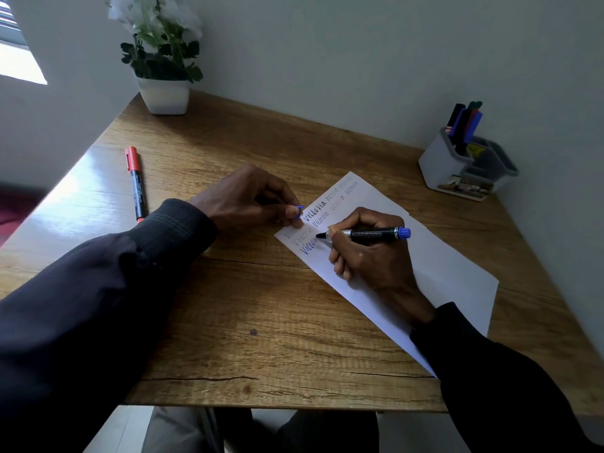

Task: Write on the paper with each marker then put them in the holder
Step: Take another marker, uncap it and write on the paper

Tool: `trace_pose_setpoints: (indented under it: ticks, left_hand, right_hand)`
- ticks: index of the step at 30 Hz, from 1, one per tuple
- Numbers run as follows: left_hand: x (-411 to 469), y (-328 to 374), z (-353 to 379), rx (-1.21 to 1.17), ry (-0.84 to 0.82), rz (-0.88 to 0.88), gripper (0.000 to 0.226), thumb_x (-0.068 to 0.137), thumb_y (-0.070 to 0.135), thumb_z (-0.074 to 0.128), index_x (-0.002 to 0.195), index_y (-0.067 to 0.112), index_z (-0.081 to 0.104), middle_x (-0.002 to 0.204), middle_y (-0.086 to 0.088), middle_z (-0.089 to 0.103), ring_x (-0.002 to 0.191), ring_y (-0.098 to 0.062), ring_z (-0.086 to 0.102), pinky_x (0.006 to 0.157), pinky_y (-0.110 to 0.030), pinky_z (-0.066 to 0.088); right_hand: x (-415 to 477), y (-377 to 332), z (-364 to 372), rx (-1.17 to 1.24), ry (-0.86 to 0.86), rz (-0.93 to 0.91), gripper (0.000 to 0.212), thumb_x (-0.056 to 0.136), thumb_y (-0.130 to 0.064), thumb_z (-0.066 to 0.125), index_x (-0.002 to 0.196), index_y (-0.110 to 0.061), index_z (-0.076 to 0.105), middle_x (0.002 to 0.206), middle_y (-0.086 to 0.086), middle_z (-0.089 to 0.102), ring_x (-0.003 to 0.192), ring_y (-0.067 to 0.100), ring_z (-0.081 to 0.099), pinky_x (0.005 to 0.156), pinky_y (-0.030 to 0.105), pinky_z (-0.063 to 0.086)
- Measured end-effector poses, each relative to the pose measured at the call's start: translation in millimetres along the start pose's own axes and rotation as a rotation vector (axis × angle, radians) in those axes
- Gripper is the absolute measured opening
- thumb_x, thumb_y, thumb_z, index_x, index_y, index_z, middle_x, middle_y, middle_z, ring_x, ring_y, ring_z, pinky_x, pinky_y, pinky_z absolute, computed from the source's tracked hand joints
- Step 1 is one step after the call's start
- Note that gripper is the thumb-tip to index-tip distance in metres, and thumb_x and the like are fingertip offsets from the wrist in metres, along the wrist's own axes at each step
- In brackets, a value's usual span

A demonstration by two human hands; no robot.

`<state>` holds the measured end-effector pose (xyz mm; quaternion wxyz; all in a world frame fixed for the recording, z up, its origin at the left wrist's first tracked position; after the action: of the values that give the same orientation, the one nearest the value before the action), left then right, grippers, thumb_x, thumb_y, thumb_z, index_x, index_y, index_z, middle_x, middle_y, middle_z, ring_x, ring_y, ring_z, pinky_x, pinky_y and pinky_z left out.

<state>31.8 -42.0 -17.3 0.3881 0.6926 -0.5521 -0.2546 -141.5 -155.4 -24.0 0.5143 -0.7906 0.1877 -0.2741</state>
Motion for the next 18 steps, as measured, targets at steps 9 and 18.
trace_pose_setpoints:
  ticks: [9, 18]
  left_hand:
    - [-1.2, 2.0, 0.2, -0.024, 0.001, 0.018, 0.017, 0.088, 0.024, 0.065, 0.097, 0.011, 0.073, 0.098, 0.008, 0.073, 0.09, 0.001, 0.069, 0.074, -0.015, 0.055]
    - [-0.9, 2.1, -0.3, -0.005, 0.01, 0.036, 0.017, 0.088, 0.024, 0.066, 0.098, 0.012, 0.074, 0.098, 0.009, 0.073, 0.089, 0.002, 0.069, 0.074, -0.013, 0.054]
  right_hand:
    - [-0.1, 0.4, 0.8, 0.03, -0.005, 0.019, 0.015, 0.092, 0.0, 0.07, 0.082, 0.009, 0.064, 0.062, 0.023, 0.066, 0.045, 0.04, 0.062, 0.041, 0.033, 0.051]
    - [2.2, 4.7, -2.6, 0.0, 0.01, 0.033, 0.016, 0.091, -0.001, 0.071, 0.079, 0.007, 0.064, 0.06, 0.021, 0.066, 0.043, 0.033, 0.063, 0.041, 0.032, 0.049]
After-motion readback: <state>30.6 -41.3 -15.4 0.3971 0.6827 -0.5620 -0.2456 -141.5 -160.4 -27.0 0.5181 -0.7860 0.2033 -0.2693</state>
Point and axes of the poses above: each hand's wrist, its own x-axis towards the middle knuckle, its own z-axis out of the palm, y = z × x, the point moved 5 cm from there along x, towards the middle knuckle
